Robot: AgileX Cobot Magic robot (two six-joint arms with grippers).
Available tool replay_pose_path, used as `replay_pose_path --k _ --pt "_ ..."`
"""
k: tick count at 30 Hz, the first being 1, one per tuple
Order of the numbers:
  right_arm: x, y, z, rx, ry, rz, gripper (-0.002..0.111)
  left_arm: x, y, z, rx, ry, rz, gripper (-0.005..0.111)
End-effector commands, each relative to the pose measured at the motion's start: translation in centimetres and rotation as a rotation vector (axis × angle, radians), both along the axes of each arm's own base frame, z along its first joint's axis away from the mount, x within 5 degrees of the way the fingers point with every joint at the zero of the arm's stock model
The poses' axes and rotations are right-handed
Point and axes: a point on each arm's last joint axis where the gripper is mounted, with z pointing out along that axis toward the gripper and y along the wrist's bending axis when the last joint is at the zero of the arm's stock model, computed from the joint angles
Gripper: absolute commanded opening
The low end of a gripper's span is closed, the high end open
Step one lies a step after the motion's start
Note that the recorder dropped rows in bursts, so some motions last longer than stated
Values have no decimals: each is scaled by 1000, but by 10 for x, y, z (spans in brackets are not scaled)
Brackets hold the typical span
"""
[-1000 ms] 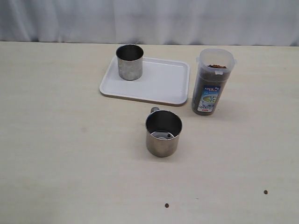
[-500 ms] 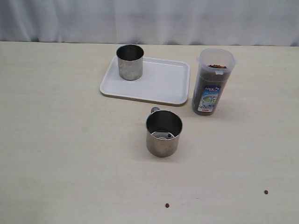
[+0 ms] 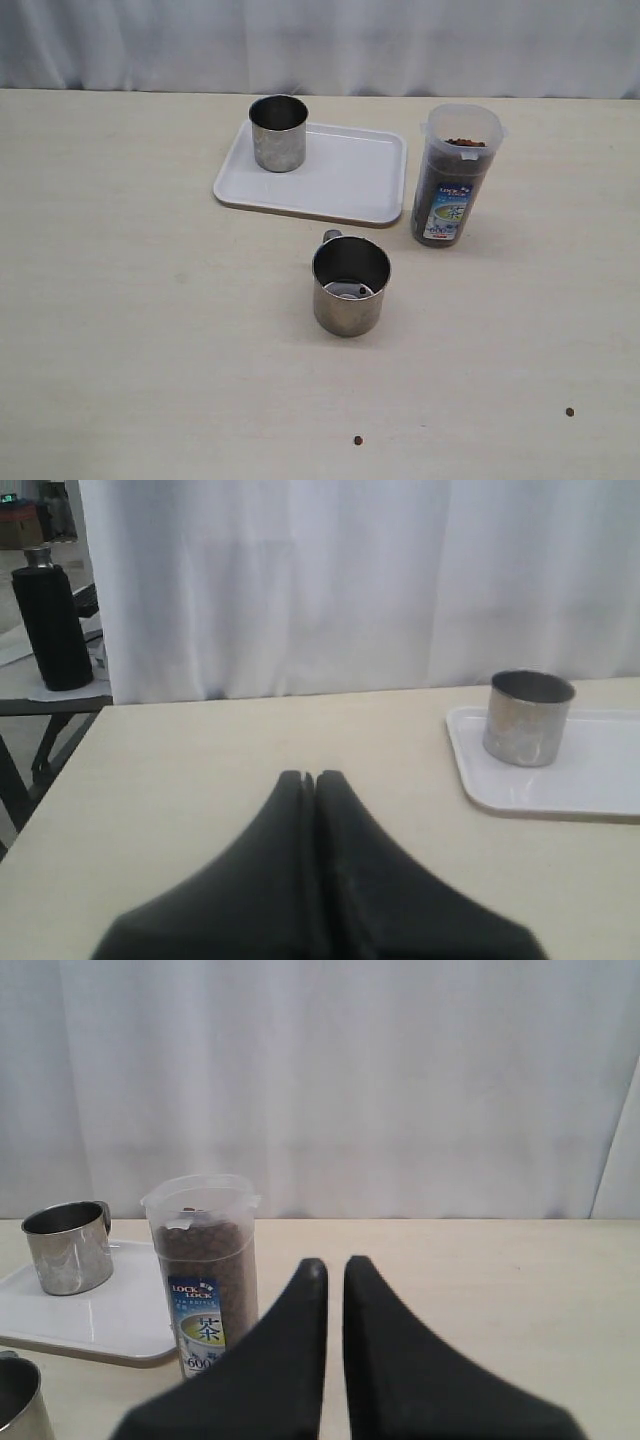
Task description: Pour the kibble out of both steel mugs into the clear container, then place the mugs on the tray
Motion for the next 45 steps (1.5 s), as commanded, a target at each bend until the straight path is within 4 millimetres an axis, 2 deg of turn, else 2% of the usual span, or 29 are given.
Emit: replay_pose_path --k 1,4,8,12,23,33,45 --pt "0 0 0 2 -10 -4 4 -1 2 -13 -36 -7 23 0" --pt "0 0 0 2 -10 -4 4 -1 2 -11 -63 -57 25 0" --pt "0 0 0 2 -10 -4 4 -1 2 -13 -60 -39 24 0" --pt "0 0 0 2 -10 -4 4 -1 1 -17 13 0 10 0" --pt "0 0 0 2 -10 -4 4 -2 1 -19 15 23 11 0" --pt "0 0 0 2 -10 -4 4 -23 6 -12 6 -121 65 0" --pt "0 0 0 2 -10 -4 4 -23 11 -14 5 -93 157 0"
